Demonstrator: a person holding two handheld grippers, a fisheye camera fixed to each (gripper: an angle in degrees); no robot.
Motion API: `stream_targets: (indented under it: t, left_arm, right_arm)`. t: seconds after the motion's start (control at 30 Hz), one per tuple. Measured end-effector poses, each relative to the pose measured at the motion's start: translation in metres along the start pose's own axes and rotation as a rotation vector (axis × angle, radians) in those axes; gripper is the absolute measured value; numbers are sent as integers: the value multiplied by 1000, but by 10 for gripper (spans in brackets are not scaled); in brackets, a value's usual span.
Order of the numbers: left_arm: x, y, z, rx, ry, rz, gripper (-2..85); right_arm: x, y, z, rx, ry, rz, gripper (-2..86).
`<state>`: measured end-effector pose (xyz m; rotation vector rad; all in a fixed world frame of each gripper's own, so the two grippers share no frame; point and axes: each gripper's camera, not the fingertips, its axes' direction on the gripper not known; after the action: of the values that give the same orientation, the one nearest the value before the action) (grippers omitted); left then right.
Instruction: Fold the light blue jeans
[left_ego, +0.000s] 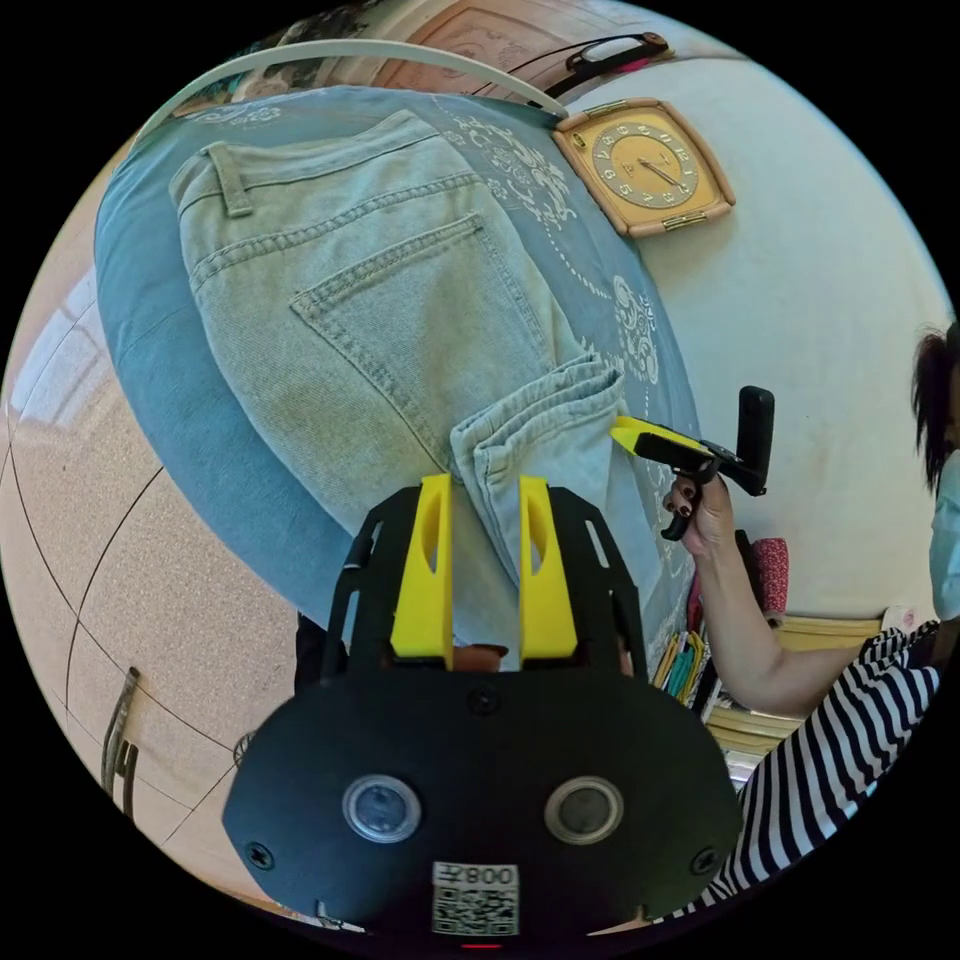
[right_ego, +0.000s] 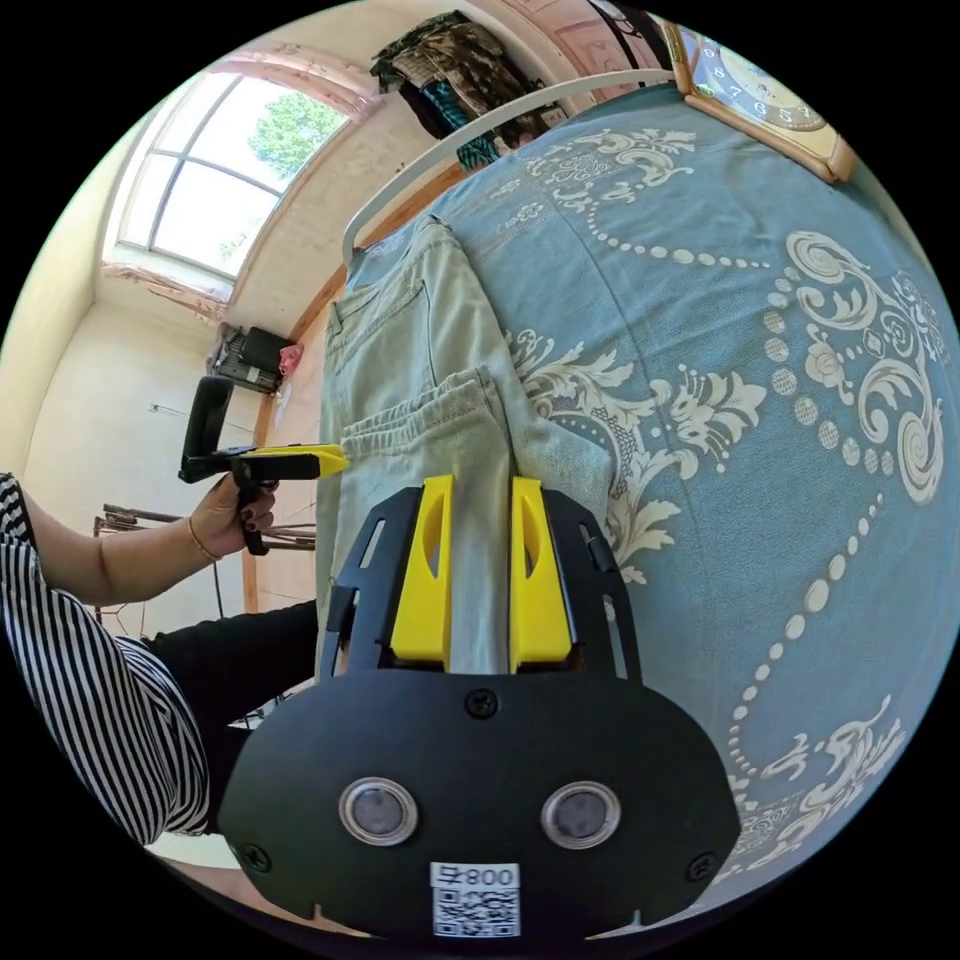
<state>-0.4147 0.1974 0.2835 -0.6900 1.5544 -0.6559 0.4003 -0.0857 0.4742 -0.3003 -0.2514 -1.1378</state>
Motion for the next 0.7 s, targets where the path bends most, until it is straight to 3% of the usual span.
stream_targets:
  t: [0.2, 0.57, 0.7]
  left_arm:
    - [-14, 6, 2, 0, 39, -8, 55]
    - [-30, 32, -34, 68, 208, -26, 28]
    - [-58, 35, -27, 66, 156, -107, 35]
  right_arm:
    - [-10, -2, 14, -11, 25, 32, 61]
    - [-65, -4, -11, 38, 29, -121, 24]
    - [-52, -21, 15, -33, 7, -88, 31]
